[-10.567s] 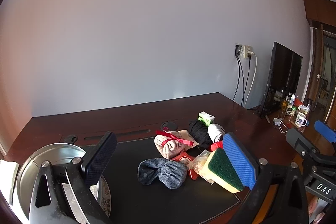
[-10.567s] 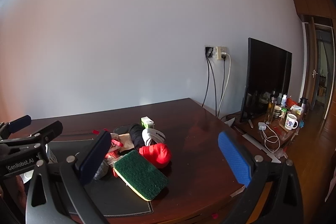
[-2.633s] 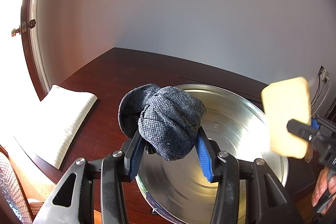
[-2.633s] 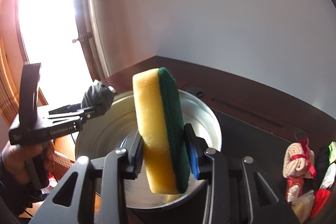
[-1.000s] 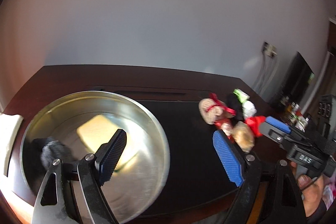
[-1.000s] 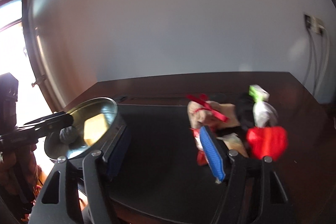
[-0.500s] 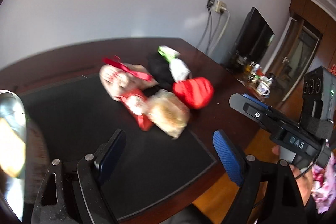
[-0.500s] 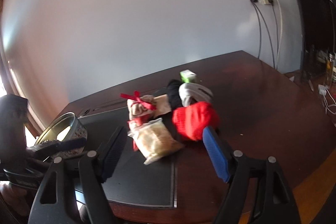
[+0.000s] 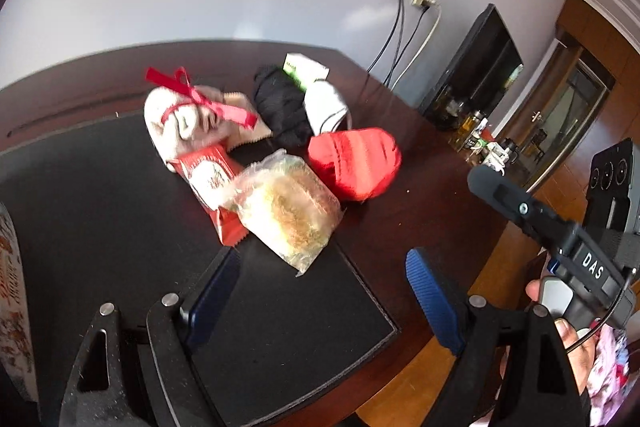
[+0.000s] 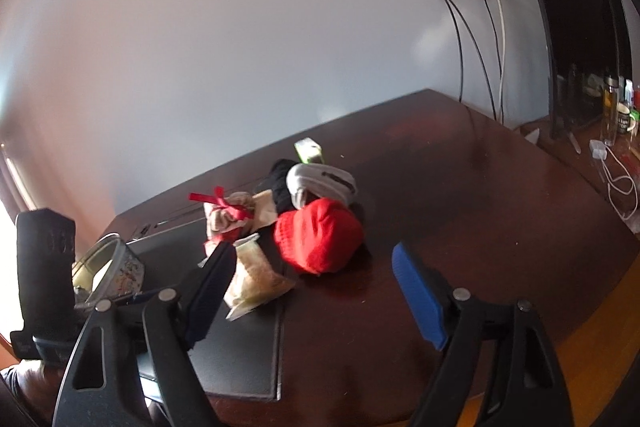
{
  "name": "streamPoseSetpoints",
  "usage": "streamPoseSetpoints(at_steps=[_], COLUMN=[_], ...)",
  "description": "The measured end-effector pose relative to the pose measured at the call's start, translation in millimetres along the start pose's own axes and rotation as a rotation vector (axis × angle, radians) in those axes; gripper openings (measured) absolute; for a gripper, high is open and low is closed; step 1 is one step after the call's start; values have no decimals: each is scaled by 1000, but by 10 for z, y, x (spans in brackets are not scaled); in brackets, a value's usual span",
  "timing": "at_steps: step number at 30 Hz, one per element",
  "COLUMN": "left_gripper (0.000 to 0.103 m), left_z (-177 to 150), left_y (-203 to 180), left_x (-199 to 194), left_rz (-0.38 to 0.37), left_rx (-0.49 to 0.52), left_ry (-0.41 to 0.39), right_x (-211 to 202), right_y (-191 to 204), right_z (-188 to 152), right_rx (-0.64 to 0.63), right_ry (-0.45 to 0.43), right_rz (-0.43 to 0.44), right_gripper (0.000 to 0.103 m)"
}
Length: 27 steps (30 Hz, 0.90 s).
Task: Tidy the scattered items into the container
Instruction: 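Move both tools back toward the remaining items on the mat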
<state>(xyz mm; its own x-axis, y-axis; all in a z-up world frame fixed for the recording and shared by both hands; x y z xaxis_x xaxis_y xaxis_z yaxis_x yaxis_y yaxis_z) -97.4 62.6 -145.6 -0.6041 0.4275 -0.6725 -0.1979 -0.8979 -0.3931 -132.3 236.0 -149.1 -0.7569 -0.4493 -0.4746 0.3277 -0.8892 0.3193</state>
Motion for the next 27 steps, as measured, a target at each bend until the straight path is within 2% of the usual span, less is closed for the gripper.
streamPoseSetpoints(at_steps=[5, 12, 17, 25, 26, 27], left_gripper=[86, 86, 86, 86, 85, 77], left_z=[3, 53, 93, 159, 166, 173], left_y=[-40, 32, 122, 217, 224, 234], left_x=[103, 339, 434, 506, 517, 520], left_rz=[6, -1, 14, 94, 101, 109], left_rx=[13, -46, -69, -38, -34, -29], left_ry=[25, 60, 58, 40, 37, 34], right_x=[27, 69, 145, 311, 320, 329], right_y=[-32, -58, -120, -141, -141, -140], right_z=[-2, -47, -58, -103, -108, -112], right_rx=[21, -9, -25, -38, -39, -40], right_ry=[13, 29, 45, 71, 72, 72], right_rz=[-2, -18, -28, -18, -18, -17], right_gripper=[85, 86, 87, 87, 87, 87])
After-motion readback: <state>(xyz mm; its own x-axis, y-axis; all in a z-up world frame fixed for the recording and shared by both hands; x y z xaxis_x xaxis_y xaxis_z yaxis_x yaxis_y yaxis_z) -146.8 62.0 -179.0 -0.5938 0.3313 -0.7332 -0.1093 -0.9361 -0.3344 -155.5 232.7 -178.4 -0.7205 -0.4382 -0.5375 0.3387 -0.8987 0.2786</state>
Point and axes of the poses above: each gripper's, at about its wrist camera, not at the fingertips, and x roughly the way its jaws point, y to its left, z to its top, the point moved 7 cm from there along x, roughly the way its jaws point, and after that the axes turned 3 degrees about -x, right-handed, at the moved point
